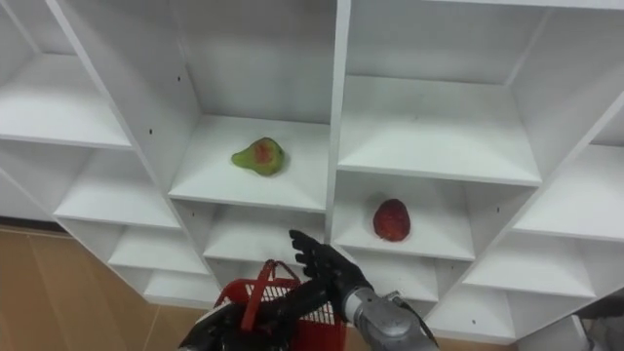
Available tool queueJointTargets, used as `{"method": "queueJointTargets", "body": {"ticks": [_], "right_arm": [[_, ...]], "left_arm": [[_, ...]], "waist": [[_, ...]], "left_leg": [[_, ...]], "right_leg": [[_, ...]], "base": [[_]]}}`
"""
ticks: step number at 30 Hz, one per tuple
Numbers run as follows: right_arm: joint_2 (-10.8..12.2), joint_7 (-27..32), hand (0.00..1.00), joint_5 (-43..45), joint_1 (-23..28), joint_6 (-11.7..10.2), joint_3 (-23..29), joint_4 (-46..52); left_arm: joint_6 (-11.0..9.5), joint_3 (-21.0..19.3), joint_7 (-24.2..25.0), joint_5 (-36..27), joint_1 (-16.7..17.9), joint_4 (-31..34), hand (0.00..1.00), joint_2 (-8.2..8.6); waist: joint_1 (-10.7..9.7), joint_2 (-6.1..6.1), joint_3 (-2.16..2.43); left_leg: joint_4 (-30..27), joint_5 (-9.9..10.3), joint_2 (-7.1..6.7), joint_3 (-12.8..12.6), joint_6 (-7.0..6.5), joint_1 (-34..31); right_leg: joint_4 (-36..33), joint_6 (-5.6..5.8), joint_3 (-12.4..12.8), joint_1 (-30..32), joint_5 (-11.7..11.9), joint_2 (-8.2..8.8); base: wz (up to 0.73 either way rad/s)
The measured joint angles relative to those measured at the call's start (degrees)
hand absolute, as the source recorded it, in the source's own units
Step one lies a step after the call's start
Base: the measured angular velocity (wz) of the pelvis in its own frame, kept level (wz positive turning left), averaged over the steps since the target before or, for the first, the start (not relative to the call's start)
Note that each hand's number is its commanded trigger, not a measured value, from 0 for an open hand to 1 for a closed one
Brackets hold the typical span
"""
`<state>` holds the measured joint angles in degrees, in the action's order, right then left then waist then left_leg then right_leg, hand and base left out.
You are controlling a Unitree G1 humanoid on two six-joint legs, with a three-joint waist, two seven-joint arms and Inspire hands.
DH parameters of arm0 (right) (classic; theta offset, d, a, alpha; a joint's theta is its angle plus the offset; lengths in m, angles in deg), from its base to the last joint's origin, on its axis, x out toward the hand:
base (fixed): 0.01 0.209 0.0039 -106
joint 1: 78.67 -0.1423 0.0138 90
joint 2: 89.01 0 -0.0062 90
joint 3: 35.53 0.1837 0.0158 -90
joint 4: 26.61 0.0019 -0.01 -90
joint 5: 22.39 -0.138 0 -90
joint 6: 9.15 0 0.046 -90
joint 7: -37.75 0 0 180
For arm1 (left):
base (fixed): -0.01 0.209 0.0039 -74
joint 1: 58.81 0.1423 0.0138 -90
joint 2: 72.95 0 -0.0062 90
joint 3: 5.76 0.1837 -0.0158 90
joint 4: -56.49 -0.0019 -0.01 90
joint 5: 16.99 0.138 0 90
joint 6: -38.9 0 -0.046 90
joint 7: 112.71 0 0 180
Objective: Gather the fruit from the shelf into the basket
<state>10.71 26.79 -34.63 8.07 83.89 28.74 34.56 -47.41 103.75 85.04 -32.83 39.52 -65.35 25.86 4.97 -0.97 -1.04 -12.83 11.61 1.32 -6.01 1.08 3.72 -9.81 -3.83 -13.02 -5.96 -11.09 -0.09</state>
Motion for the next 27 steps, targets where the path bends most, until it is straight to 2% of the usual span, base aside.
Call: {"method": "queueJointTargets", "body": {"ticks": [5, 12, 14, 17, 21, 27], "right_arm": [[0.3, -0.9, 0.0, 1.6, 0.0, -0.6, 0.0, 0.5], [0.1, -1.4, 0.0, 1.8, -0.1, -0.6, 0.0, 2.1], [-0.2, -1.7, 0.0, 2.0, -0.1, -0.6, 0.0, 4.2], [-0.1, -2.1, 0.0, 2.1, -0.2, -0.6, -0.2, 6.1], [-0.2, -2.9, 0.0, 2.1, -0.2, -0.6, -0.7, 8.8], [-0.1, -3.0, 0.0, 2.0, -1.1, -0.6, -0.7, 12.4]], "left_arm": [[0.0, -1.1, 1.0, 0.8, 0.0, 0.3, 1.0, 0.17], [0.0, -1.8, 1.2, 0.9, 0.0, -0.2, 1.0, -0.34], [-0.1, -1.8, 1.3, 0.8, 0.0, -0.9, 1.0, -0.43], [-0.2, -1.8, 1.4, 0.8, 0.0, -3.1, 1.0, -0.4], [-0.1, -1.8, 1.4, 0.8, 0.0, -3.0, 1.0, -0.72], [-0.2, -2.0, 1.5, 0.8, 0.0, -2.9, 1.0, -0.63]], "waist": [[0.2, 0.64, 0.3], [0.6, 0.87, 0.12], [1.4, 0.87, 0.09], [2.0, 0.64, -0.05], [2.5, -0.02, -0.36], [3.2, -0.63, -0.17]], "left_leg": [[0.1, 0.0, 0.04, 0.0, 0.0, -0.1], [0.1, 0.0, 0.03, 0.0, 0.0, 0.2], [0.1, 0.0, 0.04, 0.0, 0.0, 0.2], [0.1, 0.0, 0.09, 0.1, 0.0, 0.2], [0.1, 0.0, 0.09, -0.1, -0.01, -0.4], [0.2, 0.0, 0.12, -0.1, -0.01, -0.1]], "right_leg": [[0.0, 0.0, -0.7, -0.1, 0.0, 0.02], [0.1, 0.02, -0.9, -0.1, 0.0, 0.02], [0.0, 0.02, -0.6, 0.1, 0.0, 0.0], [-0.1, 0.02, -0.2, 0.3, 0.0, 0.0], [-0.5, 0.02, 0.5, 1.3, 0.0, -0.05], [-1.0, 0.04, 1.5, 1.7, 0.0, 0.0]], "base": [[0.07], [0.02], [-0.07], [-0.08], [-0.09], [-0.09]]}}
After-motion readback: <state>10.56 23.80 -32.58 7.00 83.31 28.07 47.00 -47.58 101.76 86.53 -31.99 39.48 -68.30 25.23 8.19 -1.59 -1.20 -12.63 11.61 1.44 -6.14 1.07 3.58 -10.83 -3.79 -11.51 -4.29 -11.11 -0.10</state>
